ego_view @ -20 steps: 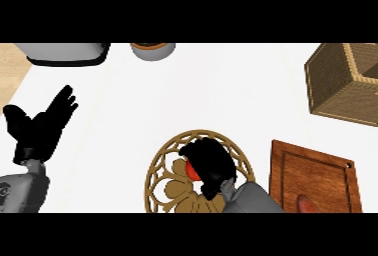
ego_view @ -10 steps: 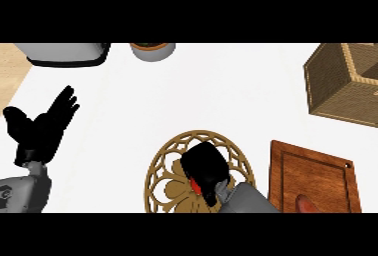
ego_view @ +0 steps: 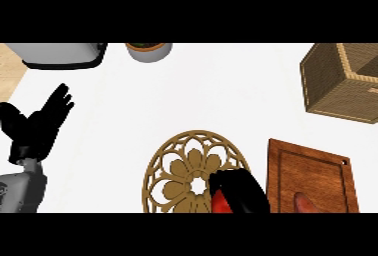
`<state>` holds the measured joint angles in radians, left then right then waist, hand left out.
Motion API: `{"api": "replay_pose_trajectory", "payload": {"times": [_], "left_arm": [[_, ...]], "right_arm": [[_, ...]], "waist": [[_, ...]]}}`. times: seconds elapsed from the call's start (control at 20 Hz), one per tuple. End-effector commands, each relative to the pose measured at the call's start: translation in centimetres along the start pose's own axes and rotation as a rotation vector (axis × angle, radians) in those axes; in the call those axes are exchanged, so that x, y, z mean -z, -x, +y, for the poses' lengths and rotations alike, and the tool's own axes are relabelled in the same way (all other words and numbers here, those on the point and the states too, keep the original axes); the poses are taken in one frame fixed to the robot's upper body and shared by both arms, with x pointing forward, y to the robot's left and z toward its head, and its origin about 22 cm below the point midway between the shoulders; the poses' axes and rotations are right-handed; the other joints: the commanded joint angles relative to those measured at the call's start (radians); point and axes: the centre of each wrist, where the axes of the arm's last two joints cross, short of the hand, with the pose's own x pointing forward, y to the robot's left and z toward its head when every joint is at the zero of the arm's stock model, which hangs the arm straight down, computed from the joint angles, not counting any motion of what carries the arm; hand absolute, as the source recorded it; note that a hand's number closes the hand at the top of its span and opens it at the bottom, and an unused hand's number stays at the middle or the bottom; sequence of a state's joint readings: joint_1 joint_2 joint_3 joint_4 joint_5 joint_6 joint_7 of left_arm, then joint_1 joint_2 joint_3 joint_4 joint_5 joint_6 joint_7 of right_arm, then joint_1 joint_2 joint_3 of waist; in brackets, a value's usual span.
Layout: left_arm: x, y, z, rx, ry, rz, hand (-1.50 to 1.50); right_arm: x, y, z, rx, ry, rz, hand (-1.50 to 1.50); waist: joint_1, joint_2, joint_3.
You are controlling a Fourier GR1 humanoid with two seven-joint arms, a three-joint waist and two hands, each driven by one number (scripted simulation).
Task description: Pick the tomato from the placemat and place it in the basket
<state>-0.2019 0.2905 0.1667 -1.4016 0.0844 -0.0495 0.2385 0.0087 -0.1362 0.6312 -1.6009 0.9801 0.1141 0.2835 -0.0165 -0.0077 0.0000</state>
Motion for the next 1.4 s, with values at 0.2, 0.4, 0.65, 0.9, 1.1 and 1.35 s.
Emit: {"api": "replay_pose_trajectory", "payload": {"times": [0.2, 0.4, 0.65, 0.9, 1.1, 1.35], "left_arm": [[0.5, -0.1, 0.6, 0.013, 0.005, 0.014, 0.0], [0.2, 0.5, 0.9, -0.004, -0.007, 0.001, 0.0], [-0.2, 0.0, -2.0, -0.01, -0.006, 0.002, 0.0], [-0.7, 0.3, -1.5, 0.004, 0.026, 0.001, 0.0], [-0.7, 0.2, 1.6, 0.013, 0.012, -0.009, 0.0], [0.4, 0.4, -2.2, 0.028, 0.027, -0.012, 0.0]], "right_arm": [[-4.5, -0.9, -1.0, 0.387, 0.163, -0.085, 1.5], [-7.5, -3.3, -4.8, 0.496, 0.352, -0.246, 1.5], [-12.1, -3.6, -8.8, 0.449, 0.516, -0.189, 1.5], [-13.8, -4.1, -13.7, 0.424, 0.632, -0.113, 1.5], [-13.3, -4.1, -15.7, 0.396, 0.656, -0.051, 1.5], [-10.6, -4.1, -20.0, 0.393, 0.758, -0.03, 1.5]], "waist": [[0.0, 0.006, 0.001], [-0.005, 0.003, 0.0], [0.002, 0.003, 0.0], [0.017, 0.007, -0.001], [0.018, 0.007, -0.001], [0.017, 0.009, -0.001]]}}
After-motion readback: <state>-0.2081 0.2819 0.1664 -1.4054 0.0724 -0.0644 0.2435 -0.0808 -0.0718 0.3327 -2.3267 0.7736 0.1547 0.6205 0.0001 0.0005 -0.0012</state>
